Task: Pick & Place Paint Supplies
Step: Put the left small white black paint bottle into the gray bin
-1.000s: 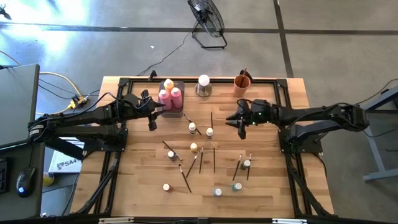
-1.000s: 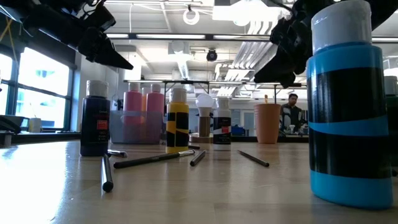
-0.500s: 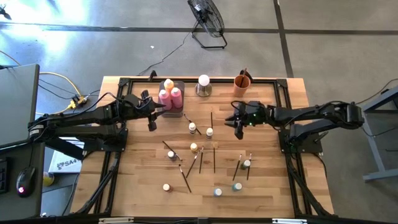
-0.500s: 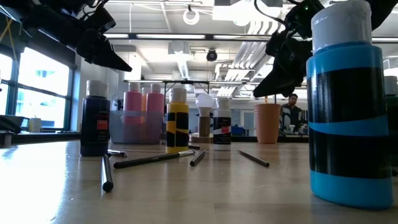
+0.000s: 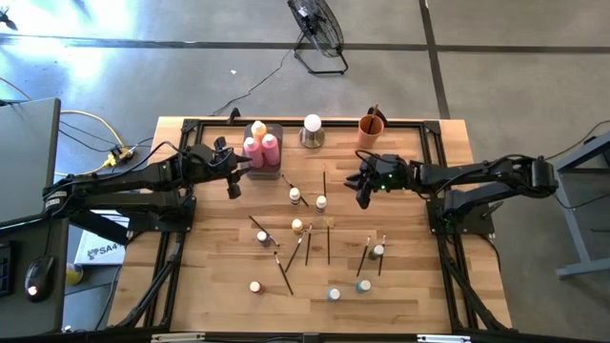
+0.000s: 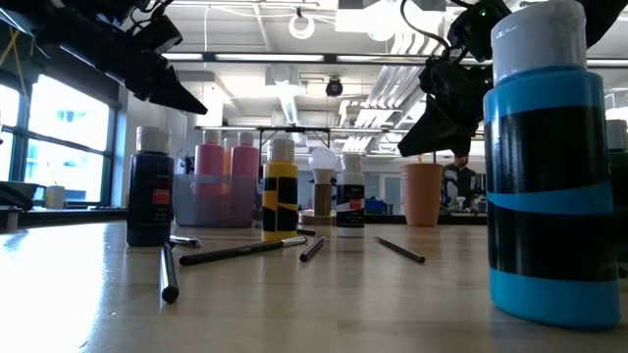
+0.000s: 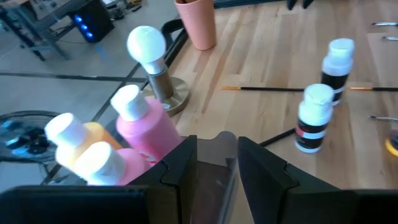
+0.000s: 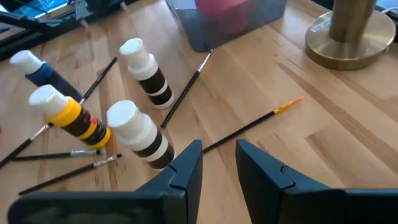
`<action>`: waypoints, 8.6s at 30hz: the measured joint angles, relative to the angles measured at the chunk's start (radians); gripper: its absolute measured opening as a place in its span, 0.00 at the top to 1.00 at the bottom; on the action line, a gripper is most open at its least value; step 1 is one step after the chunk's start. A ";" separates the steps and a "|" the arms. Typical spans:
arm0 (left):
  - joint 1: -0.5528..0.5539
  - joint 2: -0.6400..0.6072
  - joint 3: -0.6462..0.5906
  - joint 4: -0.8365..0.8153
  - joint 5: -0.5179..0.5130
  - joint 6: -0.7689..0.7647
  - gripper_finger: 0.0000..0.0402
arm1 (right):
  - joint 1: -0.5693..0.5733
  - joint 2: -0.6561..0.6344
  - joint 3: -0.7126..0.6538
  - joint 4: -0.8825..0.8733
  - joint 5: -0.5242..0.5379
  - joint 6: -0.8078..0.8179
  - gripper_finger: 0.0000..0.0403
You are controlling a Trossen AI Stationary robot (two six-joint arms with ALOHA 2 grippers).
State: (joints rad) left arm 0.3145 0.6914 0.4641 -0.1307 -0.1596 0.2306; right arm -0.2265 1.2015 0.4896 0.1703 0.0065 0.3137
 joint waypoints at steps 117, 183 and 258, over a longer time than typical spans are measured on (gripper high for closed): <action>-0.030 0.521 0.000 0.508 0.429 -0.152 0.44 | 0.043 -0.001 0.000 0.199 -0.061 -0.188 0.77; -0.053 0.839 0.143 0.592 0.435 -0.164 0.44 | 0.044 -0.001 0.000 0.200 -0.061 -0.188 0.77; -0.053 -0.071 0.143 -0.163 -0.052 -0.198 0.68 | 0.043 0.000 0.000 0.177 -0.061 -0.187 0.77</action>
State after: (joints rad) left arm 0.2619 0.6200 0.6067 -0.2940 -0.2112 0.0328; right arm -0.1833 1.2011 0.4896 0.3477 -0.0547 0.1264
